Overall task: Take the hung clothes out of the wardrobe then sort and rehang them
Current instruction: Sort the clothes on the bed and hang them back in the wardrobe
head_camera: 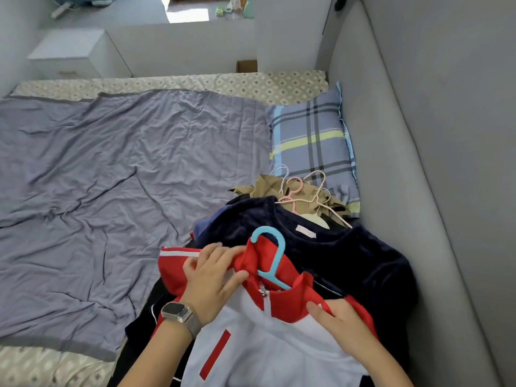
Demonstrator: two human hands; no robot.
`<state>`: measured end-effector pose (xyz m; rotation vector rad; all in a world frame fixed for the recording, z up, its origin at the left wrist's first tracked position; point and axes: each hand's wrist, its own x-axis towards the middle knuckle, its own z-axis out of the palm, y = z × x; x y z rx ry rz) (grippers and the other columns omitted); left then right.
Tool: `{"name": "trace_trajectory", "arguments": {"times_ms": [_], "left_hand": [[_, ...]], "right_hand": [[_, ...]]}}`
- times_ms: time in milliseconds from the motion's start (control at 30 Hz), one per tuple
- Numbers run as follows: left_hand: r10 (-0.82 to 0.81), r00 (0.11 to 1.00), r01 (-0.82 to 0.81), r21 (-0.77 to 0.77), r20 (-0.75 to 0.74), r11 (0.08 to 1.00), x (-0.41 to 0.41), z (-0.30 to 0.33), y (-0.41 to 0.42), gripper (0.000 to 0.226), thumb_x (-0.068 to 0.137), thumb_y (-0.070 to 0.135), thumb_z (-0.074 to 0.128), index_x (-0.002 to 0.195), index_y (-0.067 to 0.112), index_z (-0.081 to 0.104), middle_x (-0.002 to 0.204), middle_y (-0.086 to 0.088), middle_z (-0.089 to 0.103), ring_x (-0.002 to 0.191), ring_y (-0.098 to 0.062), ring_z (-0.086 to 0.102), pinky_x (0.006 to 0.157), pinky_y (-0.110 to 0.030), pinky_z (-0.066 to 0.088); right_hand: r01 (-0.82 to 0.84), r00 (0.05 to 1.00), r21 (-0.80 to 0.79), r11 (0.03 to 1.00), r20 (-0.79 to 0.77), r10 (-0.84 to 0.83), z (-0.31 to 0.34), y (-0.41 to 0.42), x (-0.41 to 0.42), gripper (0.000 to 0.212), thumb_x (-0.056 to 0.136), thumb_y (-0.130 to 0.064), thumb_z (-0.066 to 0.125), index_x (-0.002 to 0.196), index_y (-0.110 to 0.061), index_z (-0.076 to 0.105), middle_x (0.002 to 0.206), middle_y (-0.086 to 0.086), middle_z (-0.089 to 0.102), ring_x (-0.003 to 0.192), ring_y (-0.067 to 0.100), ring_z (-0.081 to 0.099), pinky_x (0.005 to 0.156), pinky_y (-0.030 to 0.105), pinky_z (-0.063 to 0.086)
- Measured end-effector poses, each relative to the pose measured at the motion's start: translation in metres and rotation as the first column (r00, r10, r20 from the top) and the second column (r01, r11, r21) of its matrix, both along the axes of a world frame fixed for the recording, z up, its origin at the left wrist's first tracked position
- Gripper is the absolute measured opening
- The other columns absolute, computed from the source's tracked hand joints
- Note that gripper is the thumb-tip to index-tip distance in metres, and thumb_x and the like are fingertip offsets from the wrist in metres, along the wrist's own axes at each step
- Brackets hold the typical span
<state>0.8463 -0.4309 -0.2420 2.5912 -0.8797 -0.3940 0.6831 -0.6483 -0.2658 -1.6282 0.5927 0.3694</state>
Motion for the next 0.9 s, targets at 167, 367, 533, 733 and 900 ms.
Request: {"name": "trace_trajectory", "arguments": {"times_ms": [167,367,533,733,900], "left_hand": [[-0.113,0.949,0.103,0.048,0.294,0.994,0.008,0.006,-0.001,0.064,0.087,0.074,0.015,0.073,0.034,0.064,0.058,0.016,0.054,0.067,-0.004,0.047,0.081,-0.026,0.024],[-0.046,0.993,0.051,-0.042,0.105,0.998,0.007,0.006,0.002,0.053,0.079,0.079,0.021,0.047,0.038,0.032,0.048,0.009,0.034,0.054,-0.007,0.036,0.069,-0.015,0.029],[-0.035,0.995,0.040,-0.054,0.098,0.998,-0.001,0.006,0.011,0.060,0.079,0.080,0.018,0.046,0.034,0.038,0.042,0.012,0.035,0.049,-0.003,0.038,0.063,-0.015,0.027],[0.055,0.998,-0.053,-0.060,0.035,0.997,-0.006,0.012,0.026,0.072,0.068,0.089,0.008,0.060,0.039,0.059,0.049,0.014,0.045,0.055,-0.006,0.046,0.056,-0.011,0.027],[0.158,0.986,-0.161,-0.093,-0.044,0.982,-0.010,0.007,0.040,0.061,0.063,0.092,0.009,0.051,0.045,0.047,0.055,0.009,0.050,0.060,-0.008,0.050,0.056,-0.015,0.028]], "right_hand": [[-0.047,0.995,0.149,0.988,-0.075,0.059,0.012,-0.024,-0.003,0.052,0.082,-0.055,0.064,0.054,-0.020,0.038,0.055,0.000,0.033,0.052,0.014,0.026,0.052,0.029,0.019],[0.277,0.955,-0.434,0.857,0.220,-0.197,0.000,-0.091,0.055,0.003,0.086,-0.023,0.068,0.086,-0.020,0.067,0.086,-0.005,0.068,0.085,0.014,0.063,0.080,0.029,0.046],[0.180,0.963,-0.702,0.689,-0.019,-0.270,-0.043,-0.144,0.095,0.050,0.082,-0.019,0.066,0.129,-0.010,0.052,0.123,0.013,0.061,0.115,0.035,0.054,0.096,0.038,0.043],[-0.054,0.976,-0.751,0.658,-0.177,-0.122,-0.059,-0.111,0.088,0.029,0.082,-0.046,0.064,0.096,-0.023,0.054,0.094,0.004,0.067,0.089,0.031,0.062,0.072,0.036,0.052],[0.039,0.999,-0.738,0.673,0.023,-0.033,-0.032,-0.057,0.069,0.041,0.085,-0.053,0.058,0.061,-0.023,0.048,0.057,-0.004,0.057,0.061,0.016,0.056,0.060,0.035,0.048]]}}
